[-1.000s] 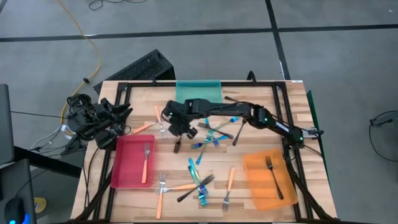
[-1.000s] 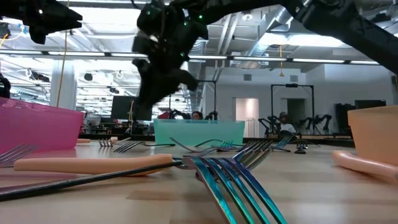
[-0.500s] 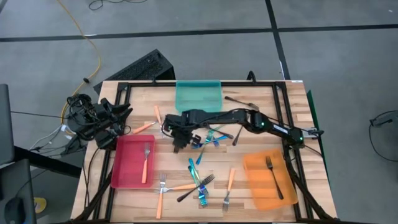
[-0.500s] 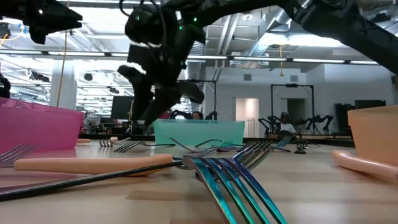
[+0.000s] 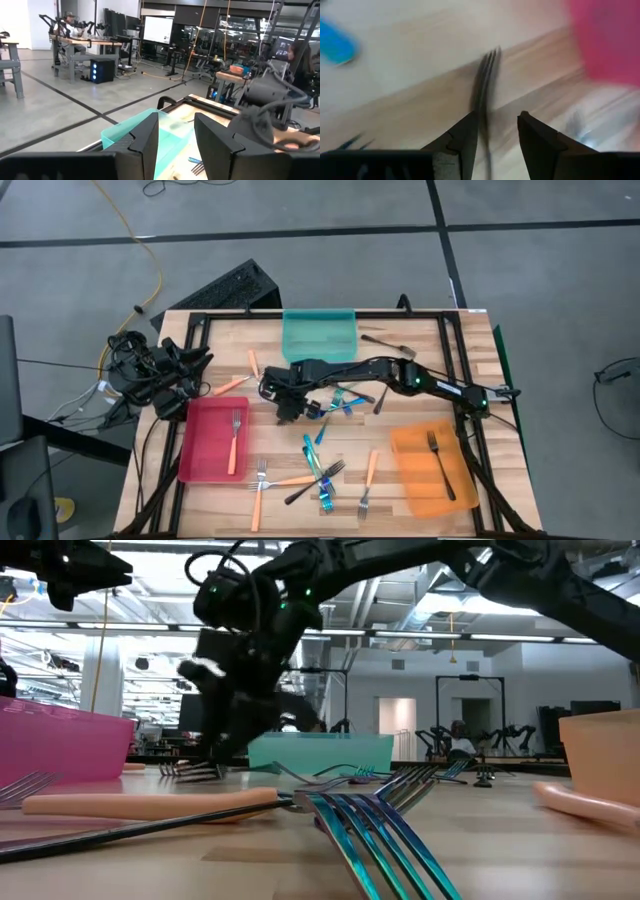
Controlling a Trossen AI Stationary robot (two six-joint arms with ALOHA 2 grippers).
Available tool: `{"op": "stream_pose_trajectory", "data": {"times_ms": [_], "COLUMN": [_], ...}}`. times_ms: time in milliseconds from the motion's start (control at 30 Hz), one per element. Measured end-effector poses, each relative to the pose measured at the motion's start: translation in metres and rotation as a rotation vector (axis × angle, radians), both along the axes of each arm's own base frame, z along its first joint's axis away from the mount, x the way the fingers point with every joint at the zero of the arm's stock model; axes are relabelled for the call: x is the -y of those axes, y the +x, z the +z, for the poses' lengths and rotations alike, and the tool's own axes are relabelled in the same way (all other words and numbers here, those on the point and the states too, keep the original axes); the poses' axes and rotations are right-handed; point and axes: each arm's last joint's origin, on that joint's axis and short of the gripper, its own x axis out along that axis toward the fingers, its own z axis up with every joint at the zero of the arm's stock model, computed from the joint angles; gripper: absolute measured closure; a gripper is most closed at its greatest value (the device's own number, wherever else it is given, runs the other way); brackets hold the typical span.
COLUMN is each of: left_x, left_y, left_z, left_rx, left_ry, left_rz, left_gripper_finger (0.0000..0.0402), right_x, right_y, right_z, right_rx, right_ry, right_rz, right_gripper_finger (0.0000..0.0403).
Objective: Sort silverware by color (type)
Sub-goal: Put the black fork into the orange bin
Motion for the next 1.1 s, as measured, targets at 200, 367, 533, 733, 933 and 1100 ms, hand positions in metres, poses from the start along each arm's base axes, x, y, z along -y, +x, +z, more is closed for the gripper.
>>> {"op": "stream_pose_trajectory", "data": {"times_ms": [200,367,533,733,933,1100], "left_x": [0.000,0.000,0.000,0.000,0.000,0.000], "left_y": [0.000,0.000,0.000,0.000,0.000,0.000], "left_z": [0.000,0.000,0.000,0.000,0.000,0.000], "left_rx": [0.000,0.000,0.000,0.000,0.000,0.000], "left_ry": [0.000,0.000,0.000,0.000,0.000,0.000], "left_rz": [0.000,-0.001,-0.001,-0.001,-0.001,-0.001], "left_gripper_finger": [0.0289,0.0289,0.0289,0.0289,0.0289,0.0289], "right_x": [0.001,0.000,0.003,0.003,0.002,0.000], "right_y": [0.001,0.000,0.000,0.000,0.000,0.001], "right_z": [-0.016,-0.016,-0.017,-0.018,-0.018,-0.018], "right_rx": [-0.034,-0.042,-0.055,-0.069,-0.076,-0.073], "right_ry": [0.008,0.012,0.033,0.054,0.069,0.096], "right_rz": [-0.007,-0.014,-0.063,-0.108,-0.146,-0.204], "right_gripper_finger": [0.0243,0.0249,0.0279,0.0330,0.0381,0.0381]}}
